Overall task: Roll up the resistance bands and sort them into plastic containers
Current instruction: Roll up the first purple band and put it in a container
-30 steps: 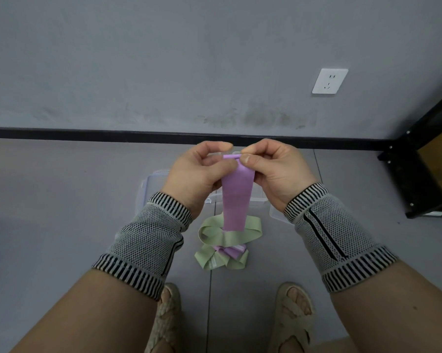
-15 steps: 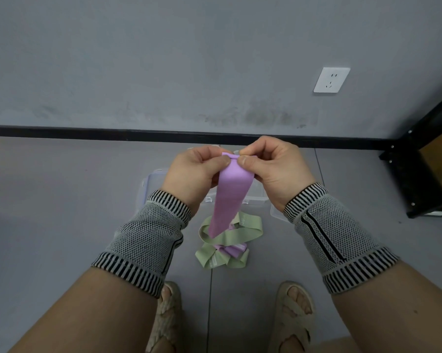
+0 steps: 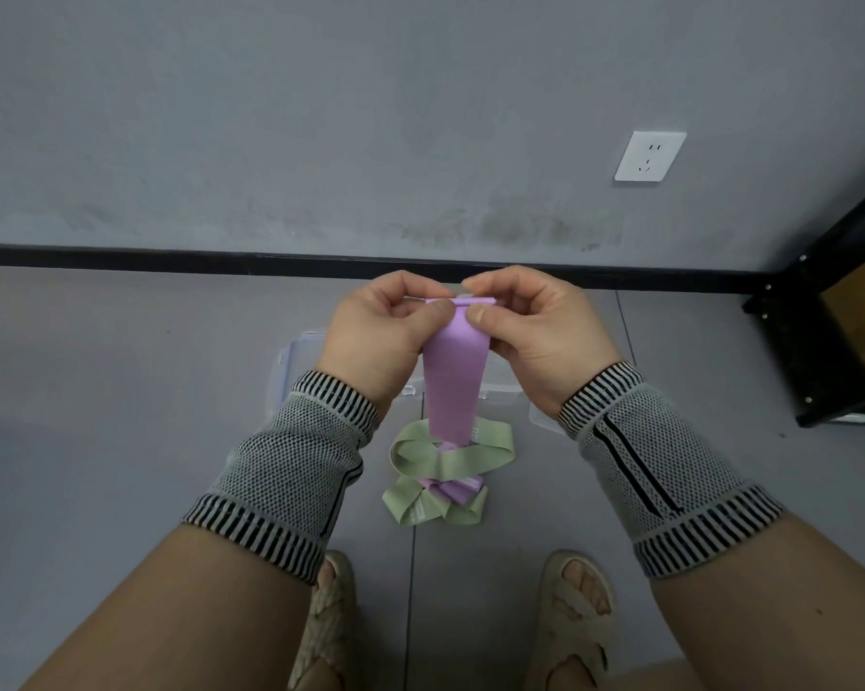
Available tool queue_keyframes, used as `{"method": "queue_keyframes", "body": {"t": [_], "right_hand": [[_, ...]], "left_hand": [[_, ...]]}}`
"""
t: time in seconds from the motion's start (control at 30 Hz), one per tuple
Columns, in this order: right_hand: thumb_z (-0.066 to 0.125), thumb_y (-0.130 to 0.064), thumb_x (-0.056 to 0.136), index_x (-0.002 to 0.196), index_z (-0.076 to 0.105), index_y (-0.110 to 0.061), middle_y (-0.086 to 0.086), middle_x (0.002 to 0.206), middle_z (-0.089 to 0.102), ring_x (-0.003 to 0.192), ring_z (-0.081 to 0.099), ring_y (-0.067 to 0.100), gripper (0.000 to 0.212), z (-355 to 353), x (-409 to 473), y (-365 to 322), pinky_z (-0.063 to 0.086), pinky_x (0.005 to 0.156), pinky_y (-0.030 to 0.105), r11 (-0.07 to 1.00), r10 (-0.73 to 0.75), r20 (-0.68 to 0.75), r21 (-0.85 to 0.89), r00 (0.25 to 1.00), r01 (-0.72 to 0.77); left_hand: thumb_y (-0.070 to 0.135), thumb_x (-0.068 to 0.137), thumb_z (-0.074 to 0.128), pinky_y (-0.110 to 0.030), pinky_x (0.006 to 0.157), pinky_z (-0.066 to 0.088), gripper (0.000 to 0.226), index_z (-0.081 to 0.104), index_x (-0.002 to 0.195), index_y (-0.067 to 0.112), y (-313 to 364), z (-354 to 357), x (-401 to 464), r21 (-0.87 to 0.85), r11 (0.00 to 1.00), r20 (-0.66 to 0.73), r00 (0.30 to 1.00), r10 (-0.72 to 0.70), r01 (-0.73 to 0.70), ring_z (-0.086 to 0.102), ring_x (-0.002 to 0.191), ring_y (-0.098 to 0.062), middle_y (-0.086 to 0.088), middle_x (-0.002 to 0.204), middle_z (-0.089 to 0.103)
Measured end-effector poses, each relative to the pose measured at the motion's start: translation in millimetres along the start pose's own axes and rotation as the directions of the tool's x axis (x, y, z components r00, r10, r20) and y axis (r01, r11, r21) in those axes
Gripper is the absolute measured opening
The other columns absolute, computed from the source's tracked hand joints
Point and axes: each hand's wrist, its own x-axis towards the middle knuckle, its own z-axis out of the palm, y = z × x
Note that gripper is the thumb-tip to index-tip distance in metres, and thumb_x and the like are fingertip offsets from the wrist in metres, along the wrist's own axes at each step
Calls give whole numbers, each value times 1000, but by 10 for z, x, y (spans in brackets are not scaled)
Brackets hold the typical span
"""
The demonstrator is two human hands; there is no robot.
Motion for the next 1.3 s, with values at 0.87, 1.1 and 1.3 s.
{"method": "queue_keyframes", "body": {"t": [0.87, 1.1, 1.3], "right_hand": [[63, 12, 80, 72, 64, -14, 2, 69, 64, 71, 58, 18, 26, -9, 18, 45, 51, 74, 36, 1000, -25, -12, 3, 1000, 26], [67, -2, 83, 83, 67, -12, 9, 80, 70, 76, 67, 19, 10, -30, -2, 31, 56, 73, 36, 999, -9, -27, -48, 1000, 7], [67, 2, 82, 75, 66, -13, 7, 73, 67, 71, 63, 19, 16, -11, 1, 33, 55, 72, 37, 995, -37, -64, -92, 997, 31]], "left_hand": [[-3, 81, 65, -30, 72, 55, 16, 65, 78, 13, -8, -16, 3, 7, 998, 39, 998, 58, -58, 66, 70, -15, -2, 70, 71], [-2, 81, 66, -21, 63, 50, 19, 65, 75, 16, -7, -26, 8, 60, 995, 21, 997, 80, -81, 61, 63, -8, 6, 62, 67], [2, 82, 67, -31, 70, 56, 16, 63, 87, 16, -32, -22, 31, 18, 1000, -3, 1000, -1, 1, 66, 70, -14, 0, 69, 72]]}}
